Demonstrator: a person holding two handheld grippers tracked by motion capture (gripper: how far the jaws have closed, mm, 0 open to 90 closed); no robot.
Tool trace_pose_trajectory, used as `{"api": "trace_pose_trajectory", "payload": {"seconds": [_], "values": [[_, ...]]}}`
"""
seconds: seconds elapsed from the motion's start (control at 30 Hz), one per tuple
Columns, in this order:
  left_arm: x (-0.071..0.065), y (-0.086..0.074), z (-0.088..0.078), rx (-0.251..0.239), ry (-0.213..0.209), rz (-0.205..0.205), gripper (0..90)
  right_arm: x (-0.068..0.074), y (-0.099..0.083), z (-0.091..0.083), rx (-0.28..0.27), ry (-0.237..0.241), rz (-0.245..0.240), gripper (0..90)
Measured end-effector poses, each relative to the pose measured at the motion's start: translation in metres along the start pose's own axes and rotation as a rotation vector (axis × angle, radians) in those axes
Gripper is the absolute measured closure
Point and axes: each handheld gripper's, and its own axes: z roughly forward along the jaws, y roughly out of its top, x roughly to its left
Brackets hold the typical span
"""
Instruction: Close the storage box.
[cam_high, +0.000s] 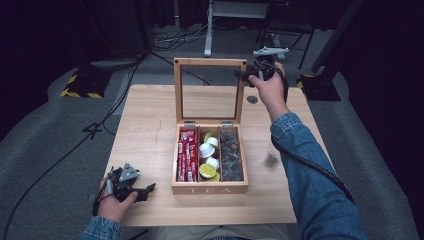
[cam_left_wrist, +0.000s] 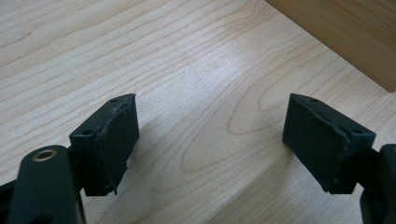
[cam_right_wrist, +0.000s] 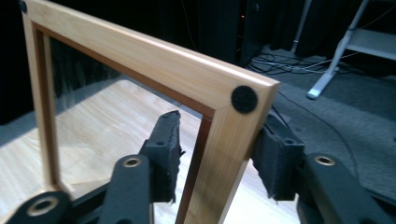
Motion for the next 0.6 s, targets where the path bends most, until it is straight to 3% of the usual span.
{"api": "trace_pose_trajectory", "payload": {"seconds": [0.17,0.6], "values": [[0.0,0.0,0.0,0.002,0.0,0.002,18.9,0.0,0.0,-0.008,-0.005,0.023,0.005,58.8],[0.0,0.0,0.0,0.002,-0.002,-0.002,18.8,0.013,0.0,-0.043,-0.006,0.084,-0.055,64.4]]}}
